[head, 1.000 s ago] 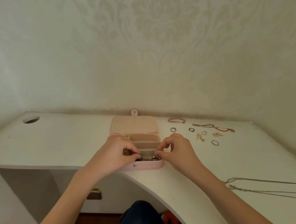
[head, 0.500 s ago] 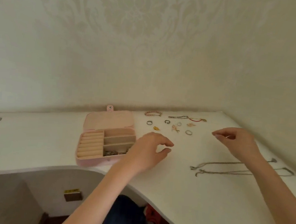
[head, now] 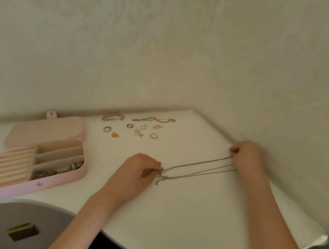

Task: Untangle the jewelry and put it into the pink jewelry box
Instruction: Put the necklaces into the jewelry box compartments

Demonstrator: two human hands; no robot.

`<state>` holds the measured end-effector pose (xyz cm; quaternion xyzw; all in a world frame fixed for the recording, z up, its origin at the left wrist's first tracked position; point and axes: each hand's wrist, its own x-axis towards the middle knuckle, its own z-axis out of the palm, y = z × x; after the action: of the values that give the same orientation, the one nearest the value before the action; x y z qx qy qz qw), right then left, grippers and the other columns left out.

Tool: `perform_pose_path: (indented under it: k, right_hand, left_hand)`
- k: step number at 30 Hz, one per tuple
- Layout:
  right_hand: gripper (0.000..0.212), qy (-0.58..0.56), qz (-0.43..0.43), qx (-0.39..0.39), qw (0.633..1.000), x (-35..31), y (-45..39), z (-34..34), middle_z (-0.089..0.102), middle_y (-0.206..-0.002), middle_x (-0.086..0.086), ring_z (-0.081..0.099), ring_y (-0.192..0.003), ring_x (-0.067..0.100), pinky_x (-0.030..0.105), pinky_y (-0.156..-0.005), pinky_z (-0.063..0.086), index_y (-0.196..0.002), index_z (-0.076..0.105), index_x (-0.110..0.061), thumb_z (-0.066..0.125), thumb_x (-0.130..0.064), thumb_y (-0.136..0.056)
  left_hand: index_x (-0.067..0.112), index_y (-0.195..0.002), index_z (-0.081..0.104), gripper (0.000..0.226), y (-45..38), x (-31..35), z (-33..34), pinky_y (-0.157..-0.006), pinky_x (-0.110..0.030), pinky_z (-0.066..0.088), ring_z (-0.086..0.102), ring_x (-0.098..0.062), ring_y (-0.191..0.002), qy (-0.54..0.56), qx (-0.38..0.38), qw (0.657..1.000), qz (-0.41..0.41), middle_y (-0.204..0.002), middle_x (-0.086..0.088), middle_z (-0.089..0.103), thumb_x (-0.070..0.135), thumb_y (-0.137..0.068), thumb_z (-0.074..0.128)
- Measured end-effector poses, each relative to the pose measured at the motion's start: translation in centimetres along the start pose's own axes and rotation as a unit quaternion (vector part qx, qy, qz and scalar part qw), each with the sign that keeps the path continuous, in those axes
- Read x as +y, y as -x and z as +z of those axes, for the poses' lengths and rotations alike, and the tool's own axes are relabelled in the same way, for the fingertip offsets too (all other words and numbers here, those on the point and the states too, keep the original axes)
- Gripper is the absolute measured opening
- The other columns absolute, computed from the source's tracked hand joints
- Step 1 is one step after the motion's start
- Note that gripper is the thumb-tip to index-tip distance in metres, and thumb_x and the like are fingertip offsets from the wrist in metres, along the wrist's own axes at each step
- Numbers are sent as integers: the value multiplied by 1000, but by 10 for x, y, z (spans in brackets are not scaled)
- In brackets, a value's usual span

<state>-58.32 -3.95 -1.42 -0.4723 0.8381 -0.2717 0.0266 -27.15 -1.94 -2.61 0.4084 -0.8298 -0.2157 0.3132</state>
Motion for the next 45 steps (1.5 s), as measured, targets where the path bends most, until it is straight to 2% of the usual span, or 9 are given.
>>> perform_pose_path:
  k: [5,17,20,24,28,32,36,40,45]
  right_hand:
    - [33,-47,24,49,997,-4,3,1,69,-101,15,63,-93,33,34,-83,50,-93,71,-10,49,10,-81]
    - [52,-113,-63,7,992,-21,14,2,47,-107,12,51,-75,21,35,-73,49,-108,64,-13,42,21,-76]
    - [34,-286,-80,3,955,-38,22,-7,60,-92,5,56,-70,12,26,-73,49,-100,67,-17,64,8,-78]
    - [36,-472,-155,-151,855,-83,52,-19,67,-86,1,64,-78,12,25,-83,52,-100,68,-22,74,2,-74]
    - [49,-473,-233,-231,818,-123,68,-26,65,-94,1,66,-80,10,23,-78,54,-115,61,-22,72,5,-76]
    - [53,-428,-267,-266,822,-145,68,-32,66,-105,4,65,-84,12,21,-75,53,-122,58,-22,73,1,-76]
    - [39,-397,-234,-309,832,-168,70,-17,69,-105,6,67,-83,11,24,-79,54,-119,62,-14,71,-8,-82]
    - [22,-389,-253,-390,796,-186,80,-2,70,-77,5,69,-82,15,29,-86,54,-93,71,-3,60,-22,-92]
    - [20,-438,-242,-303,811,-227,94,0,67,-80,5,64,-66,15,30,-63,53,-80,60,-12,53,-21,-96]
  left_hand:
    - [25,-98,74,23,1,0,1,-94,-19,43,57,-2,-103,-11,11,1000,13,-93,27,55,9,-86,63]
    - [23,-99,73,23,6,0,-1,-90,-16,44,58,-1,-100,8,8,1000,-12,-91,28,56,9,-87,60]
    - [26,-109,68,25,4,4,-4,-86,-2,39,56,7,-99,58,32,996,-59,-102,23,59,14,-90,59]
    - [22,-127,54,37,-15,15,-8,-97,-9,37,54,4,-112,157,51,983,-79,-118,14,61,21,-91,59]
    - [16,-121,61,31,-31,32,-5,-93,-18,44,62,-5,-107,301,10,948,-100,-113,5,68,25,-91,59]
    - [8,-95,71,17,-29,33,-13,-83,-23,53,70,-15,-87,390,79,912,-101,-87,-4,74,13,-93,55]
    - [8,-90,70,20,-22,20,-31,-79,-28,55,69,-17,-80,338,130,929,-80,-79,-4,73,11,-95,51]
    - [6,-83,69,23,-14,5,-52,-75,-34,53,64,-16,-73,277,164,943,-78,-71,-2,69,9,-95,49]
    - [9,-86,70,18,-2,-9,-80,-71,-27,56,67,-16,-69,287,174,935,-112,-69,-6,70,11,-94,54]
